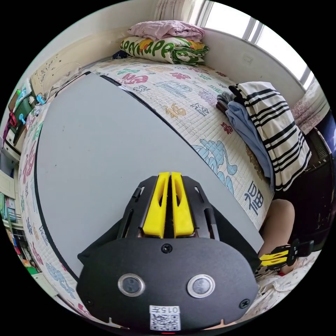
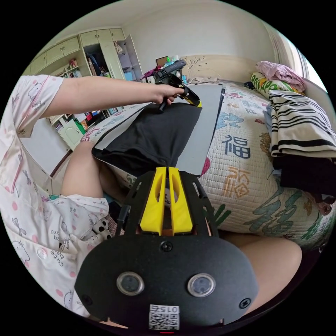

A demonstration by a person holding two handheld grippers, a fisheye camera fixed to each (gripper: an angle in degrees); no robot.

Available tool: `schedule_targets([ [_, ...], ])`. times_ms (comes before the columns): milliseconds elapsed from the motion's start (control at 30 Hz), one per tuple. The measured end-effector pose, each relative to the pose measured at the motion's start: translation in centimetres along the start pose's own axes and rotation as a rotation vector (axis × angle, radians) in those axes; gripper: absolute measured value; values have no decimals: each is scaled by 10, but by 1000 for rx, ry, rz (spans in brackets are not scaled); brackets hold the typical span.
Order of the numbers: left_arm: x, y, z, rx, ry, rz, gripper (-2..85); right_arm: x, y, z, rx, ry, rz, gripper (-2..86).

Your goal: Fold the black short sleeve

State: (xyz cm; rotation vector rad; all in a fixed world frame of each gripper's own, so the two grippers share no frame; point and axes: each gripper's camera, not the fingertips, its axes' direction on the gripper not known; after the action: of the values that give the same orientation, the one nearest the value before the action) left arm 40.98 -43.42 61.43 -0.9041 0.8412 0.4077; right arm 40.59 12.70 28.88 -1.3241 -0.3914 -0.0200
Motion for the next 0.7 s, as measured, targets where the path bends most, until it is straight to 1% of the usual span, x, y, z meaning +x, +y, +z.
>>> schedule_targets([
  [100,2,15,-1,33,4,-13,8,7,-7,-5,-4,26,14,16],
  [167,-4,34,-16,90,46,-21,10,10,-5,-16,15,37,5,26],
  [233,-24,75,-48,195,147,-51,12,13,-1,-30,46,57,14,34],
  [300,-45,117,-72,255,174,-90,16,11,4,-46,94,91,22,45],
  [367,-69,163,-90,264,167,-147,22,1,2,-54,137,93,-5,51],
  [467,-98,275,-109,279,210,-226,48,-33,-15,-48,151,25,-139,55],
  [500,-98,296,-111,288,217,-232,50,-48,-22,-38,140,2,-195,59],
  [600,-75,398,-107,300,272,-236,55,-71,-35,-18,124,-57,-267,66],
  [667,-43,468,-95,290,323,-229,62,-66,-39,-12,125,-136,-248,67],
  [700,-35,482,-92,286,329,-226,65,-58,-41,-7,115,-169,-230,67],
])
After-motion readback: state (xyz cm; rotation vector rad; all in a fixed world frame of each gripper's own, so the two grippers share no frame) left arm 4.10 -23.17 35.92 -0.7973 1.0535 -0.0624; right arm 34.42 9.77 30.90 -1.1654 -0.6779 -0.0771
